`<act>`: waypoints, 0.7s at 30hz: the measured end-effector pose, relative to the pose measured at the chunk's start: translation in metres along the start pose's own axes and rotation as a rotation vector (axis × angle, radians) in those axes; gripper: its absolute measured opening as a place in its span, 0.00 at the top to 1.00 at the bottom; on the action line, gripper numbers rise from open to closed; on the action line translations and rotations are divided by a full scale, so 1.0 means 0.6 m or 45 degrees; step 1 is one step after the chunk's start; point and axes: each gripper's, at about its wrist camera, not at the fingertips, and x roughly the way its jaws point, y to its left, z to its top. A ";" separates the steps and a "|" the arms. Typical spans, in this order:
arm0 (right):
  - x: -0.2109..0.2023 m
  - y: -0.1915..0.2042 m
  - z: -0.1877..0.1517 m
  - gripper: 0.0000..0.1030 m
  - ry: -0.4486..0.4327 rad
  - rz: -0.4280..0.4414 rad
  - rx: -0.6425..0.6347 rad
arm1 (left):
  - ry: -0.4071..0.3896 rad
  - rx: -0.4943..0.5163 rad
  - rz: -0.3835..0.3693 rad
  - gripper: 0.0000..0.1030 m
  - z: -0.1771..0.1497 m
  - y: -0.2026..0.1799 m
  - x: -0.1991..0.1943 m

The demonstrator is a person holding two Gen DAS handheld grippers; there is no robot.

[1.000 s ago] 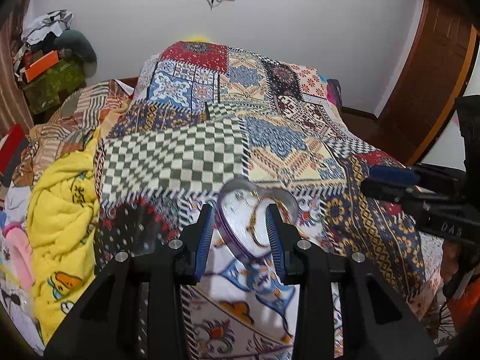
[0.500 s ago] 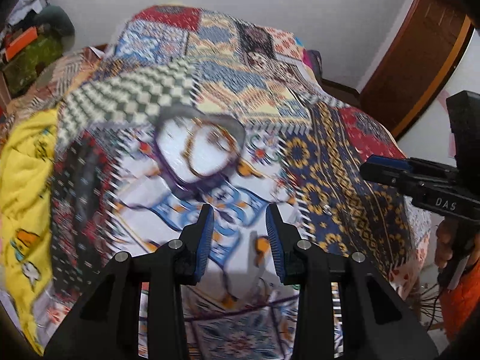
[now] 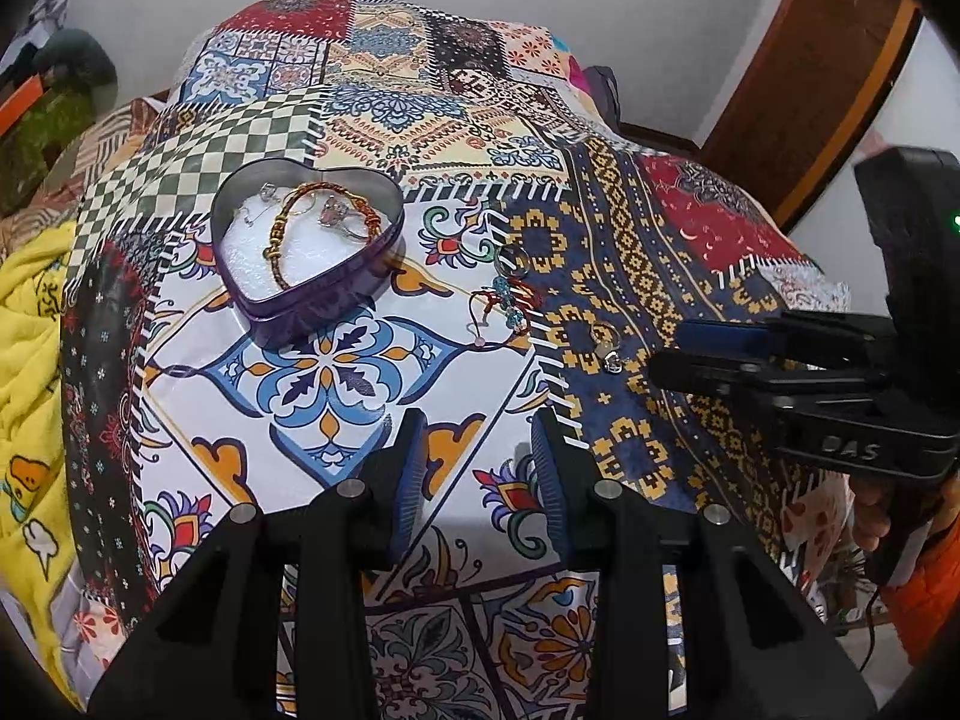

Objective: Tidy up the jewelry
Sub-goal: 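Grasp the small silver ring pendant on the quilt with the right gripper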

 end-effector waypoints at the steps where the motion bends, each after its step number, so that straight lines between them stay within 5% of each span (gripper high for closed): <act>1: 0.005 0.002 0.000 0.68 0.006 0.001 -0.012 | 0.000 0.003 -0.003 0.66 0.000 -0.001 0.002; 7: 0.025 0.011 -0.002 0.68 0.014 -0.042 -0.081 | 0.009 -0.018 -0.004 0.66 0.002 0.008 0.014; 11: 0.023 0.007 -0.004 0.91 -0.006 -0.061 -0.075 | -0.005 0.026 0.029 0.66 0.004 0.001 0.016; 21: 0.000 -0.022 -0.010 0.91 -0.059 -0.017 0.027 | 0.014 0.071 -0.021 0.66 0.012 -0.025 0.031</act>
